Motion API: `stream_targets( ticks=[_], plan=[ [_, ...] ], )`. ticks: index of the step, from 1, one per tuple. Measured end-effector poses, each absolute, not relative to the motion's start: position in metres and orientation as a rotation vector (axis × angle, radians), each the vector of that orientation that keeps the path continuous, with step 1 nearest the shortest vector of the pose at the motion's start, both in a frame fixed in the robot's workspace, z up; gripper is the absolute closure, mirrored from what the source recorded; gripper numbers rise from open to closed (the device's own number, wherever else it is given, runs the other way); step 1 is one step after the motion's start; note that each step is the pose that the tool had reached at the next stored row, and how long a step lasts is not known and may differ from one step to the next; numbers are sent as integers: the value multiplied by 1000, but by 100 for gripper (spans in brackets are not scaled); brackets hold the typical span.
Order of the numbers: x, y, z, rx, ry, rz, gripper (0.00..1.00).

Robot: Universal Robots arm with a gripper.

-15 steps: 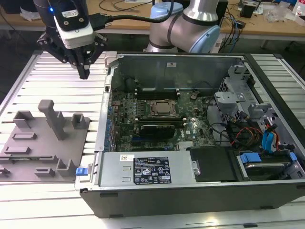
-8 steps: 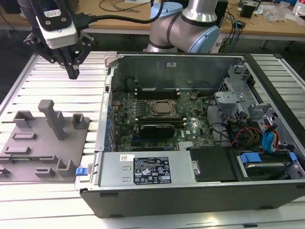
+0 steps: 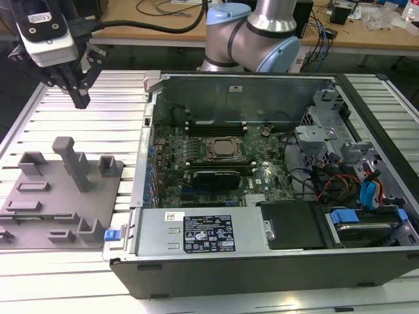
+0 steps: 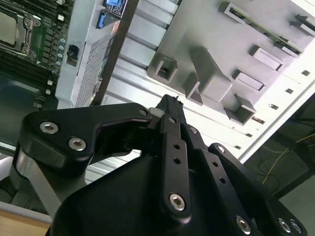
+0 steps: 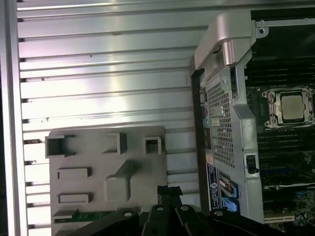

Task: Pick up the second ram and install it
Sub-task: 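Reach for the second ram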

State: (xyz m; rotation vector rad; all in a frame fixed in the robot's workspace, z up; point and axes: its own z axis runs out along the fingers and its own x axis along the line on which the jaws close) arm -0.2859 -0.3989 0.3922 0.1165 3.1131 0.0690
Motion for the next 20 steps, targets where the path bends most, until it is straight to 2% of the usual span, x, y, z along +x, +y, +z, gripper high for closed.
stream_targets(
  ticks=[20],
  plan=[
    [-359,-399,392,117,3113,69,89]
  ],
)
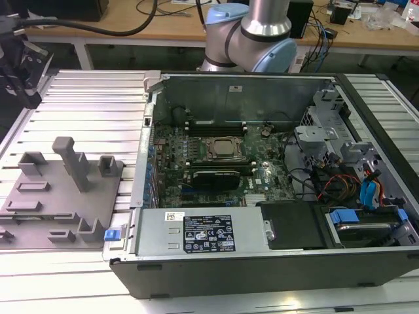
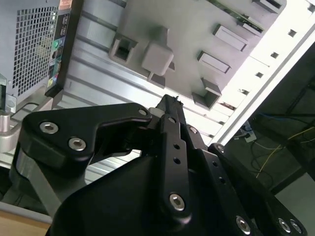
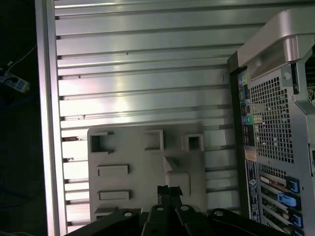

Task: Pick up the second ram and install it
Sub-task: 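Reach for the second ram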

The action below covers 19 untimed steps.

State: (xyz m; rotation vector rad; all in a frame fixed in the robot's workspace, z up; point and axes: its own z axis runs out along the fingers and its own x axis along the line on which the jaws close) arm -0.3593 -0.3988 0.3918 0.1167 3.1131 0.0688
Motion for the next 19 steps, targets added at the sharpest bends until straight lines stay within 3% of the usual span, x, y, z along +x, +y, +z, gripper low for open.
stream_targets(
  ticks=[19],
  plan=[
    [-416,-399,391,117,3113,69,89]
  ],
)
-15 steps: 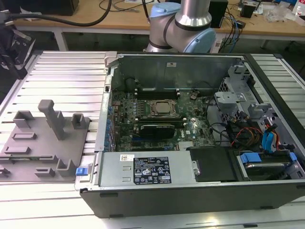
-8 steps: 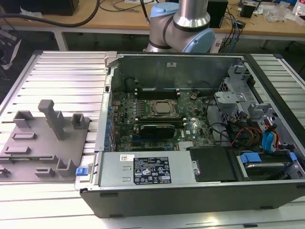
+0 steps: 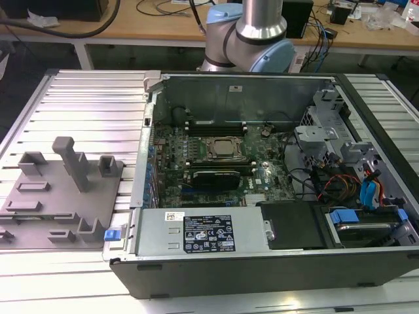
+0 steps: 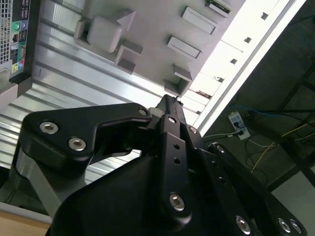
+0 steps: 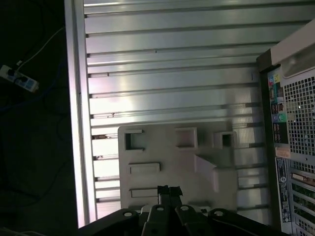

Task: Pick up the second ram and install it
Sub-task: 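Reach for the second ram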

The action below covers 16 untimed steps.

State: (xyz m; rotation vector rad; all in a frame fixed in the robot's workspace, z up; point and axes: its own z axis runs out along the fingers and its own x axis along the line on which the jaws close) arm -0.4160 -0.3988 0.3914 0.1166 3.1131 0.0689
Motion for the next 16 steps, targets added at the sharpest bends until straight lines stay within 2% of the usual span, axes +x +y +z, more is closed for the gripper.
stream_targets(
  ticks=[16],
  plan=[
    [-417,-421,390,117,3113,69,89]
  ],
)
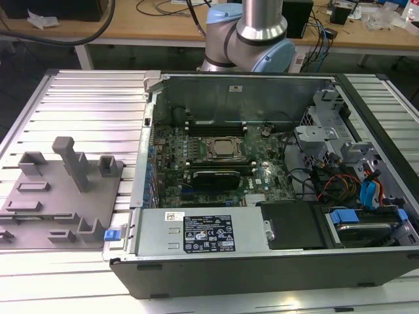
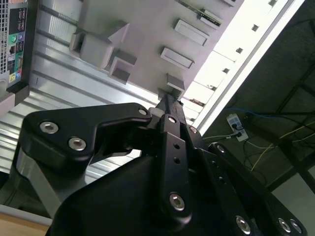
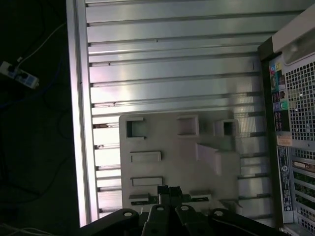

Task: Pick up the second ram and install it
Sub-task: 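Reach for the second ram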

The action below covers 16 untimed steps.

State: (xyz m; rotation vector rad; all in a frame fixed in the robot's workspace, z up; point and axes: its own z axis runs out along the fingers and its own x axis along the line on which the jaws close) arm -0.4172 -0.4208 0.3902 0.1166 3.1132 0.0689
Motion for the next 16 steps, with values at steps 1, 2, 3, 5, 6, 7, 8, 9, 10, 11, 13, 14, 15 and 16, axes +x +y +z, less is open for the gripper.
stream_targets(
  ticks=[1,2,3,5,6,7,8,9,10,11,13,14,15,16],
  plan=[
    [-417,-423,390,117,3113,69,89],
    [-417,-424,390,117,3113,69,89],
    [-417,-425,390,117,3113,69,89],
    [-417,-430,390,117,3113,69,89],
    [-417,-432,390,117,3113,69,89],
    [-417,-434,390,116,3113,69,89],
    [-417,-436,389,117,3113,69,89],
    [-417,-438,389,117,3113,69,89],
    [-417,-439,389,117,3113,69,89],
    [-417,-440,389,117,3113,69,89],
    [-417,-443,389,117,3113,69,89],
    [-417,-444,389,117,3113,69,89],
    [-417,-447,389,117,3113,69,89],
    [-417,-449,389,117,3113,69,89]
  ],
)
